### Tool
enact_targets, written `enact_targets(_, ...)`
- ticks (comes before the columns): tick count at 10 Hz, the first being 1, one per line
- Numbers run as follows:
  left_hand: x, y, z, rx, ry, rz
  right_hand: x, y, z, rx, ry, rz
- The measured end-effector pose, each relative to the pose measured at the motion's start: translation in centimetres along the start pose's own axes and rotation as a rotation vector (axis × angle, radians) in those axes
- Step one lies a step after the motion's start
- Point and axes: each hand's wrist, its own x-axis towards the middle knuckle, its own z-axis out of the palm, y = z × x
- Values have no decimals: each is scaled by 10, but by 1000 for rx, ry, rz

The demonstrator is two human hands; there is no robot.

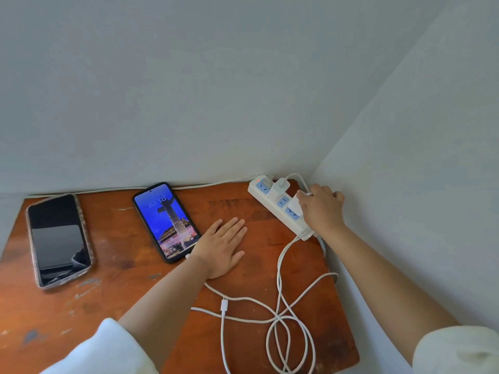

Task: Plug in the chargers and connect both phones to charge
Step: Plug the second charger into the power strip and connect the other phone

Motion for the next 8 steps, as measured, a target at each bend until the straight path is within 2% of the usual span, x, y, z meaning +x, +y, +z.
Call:
enact_targets(1, -1, 1, 0, -4, -2, 2, -2, 1, -6, -37, -16, -1)
enact_targets(2, 0, 0, 0, 0, -2, 1, -11, 3, -16, 128, 165, 51)
enact_targets(3, 0, 1, 0, 2, -2, 8, -28, 5, -21, 215, 398, -8)
enact_targets(4, 0, 1, 0, -3, 8, 7, -36, -8, -11, 198, 230, -66)
enact_targets(5, 0, 1, 0, -3, 3, 5, -33, -22, 12, 195, 57, 19)
enact_targets(7, 0, 2, 1, 2, 0, 4, -26, -47, 23, 252, 81, 206)
enact_targets(8, 1, 2, 2, 0, 8, 0, -24, -49, 30, 271, 113, 201)
